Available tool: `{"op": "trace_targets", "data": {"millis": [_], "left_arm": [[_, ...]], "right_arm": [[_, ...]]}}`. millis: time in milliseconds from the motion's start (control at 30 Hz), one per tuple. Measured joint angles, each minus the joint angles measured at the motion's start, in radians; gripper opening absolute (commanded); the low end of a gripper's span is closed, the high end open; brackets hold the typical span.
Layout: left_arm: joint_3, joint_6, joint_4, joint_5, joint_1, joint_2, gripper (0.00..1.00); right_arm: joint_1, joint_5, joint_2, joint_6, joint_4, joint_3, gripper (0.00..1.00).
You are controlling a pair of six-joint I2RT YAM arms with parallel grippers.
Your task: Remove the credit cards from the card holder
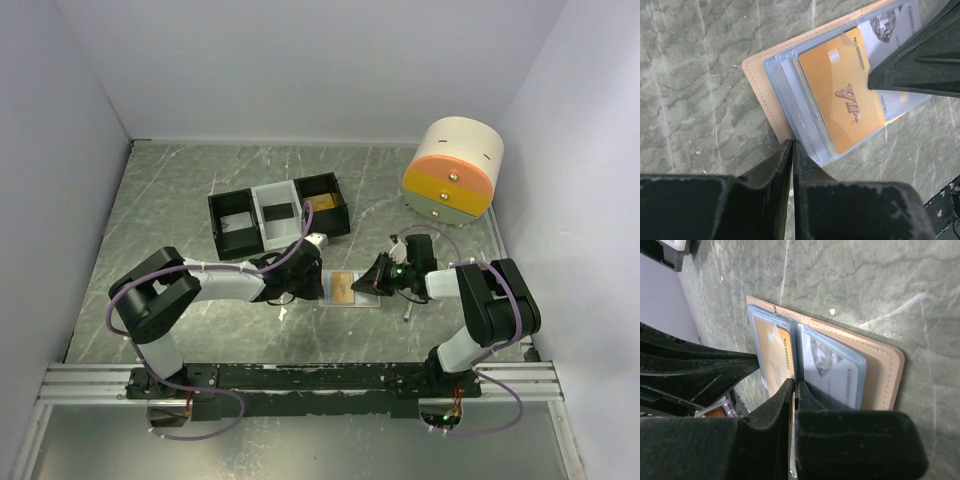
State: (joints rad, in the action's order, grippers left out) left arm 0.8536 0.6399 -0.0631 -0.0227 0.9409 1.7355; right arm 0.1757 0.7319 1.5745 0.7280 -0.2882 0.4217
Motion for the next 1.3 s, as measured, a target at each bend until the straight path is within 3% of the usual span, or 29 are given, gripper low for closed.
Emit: {"op": "trace_targets", "data": {"millis": [200,567,667,933,1300], "left_arm": [[0.000,0.004,0.000,0.000,0.000,0.001,0.18],[0.002,0.004,-0.002,-0.002,0.000,0.003,0.17],[0.002,0.004,-0.002,-0.002,0.000,0.003,0.21],[0.002,-0.006,0.024,0.001,0.002,-0.025,0.45],[0.109,-0.018,-0.026,0.073,0.001,-0.002,0.42]], "right_arm": [[-0.005,0.014,0.003,-0.043,0.032,0.002,0.00],[-0.004,-0.095,-0.082,-0.130,0.184,0.035,0.00],[-0.005,-0.093,-0.087,-0.135,0.184,0.034,0.07],[-0.008,-0.006,-0.061,-0.071,0.053,-0.013,0.25],[-0.008,0.021,-0.044,-0.026,-0.008,-0.026,0.28]]}}
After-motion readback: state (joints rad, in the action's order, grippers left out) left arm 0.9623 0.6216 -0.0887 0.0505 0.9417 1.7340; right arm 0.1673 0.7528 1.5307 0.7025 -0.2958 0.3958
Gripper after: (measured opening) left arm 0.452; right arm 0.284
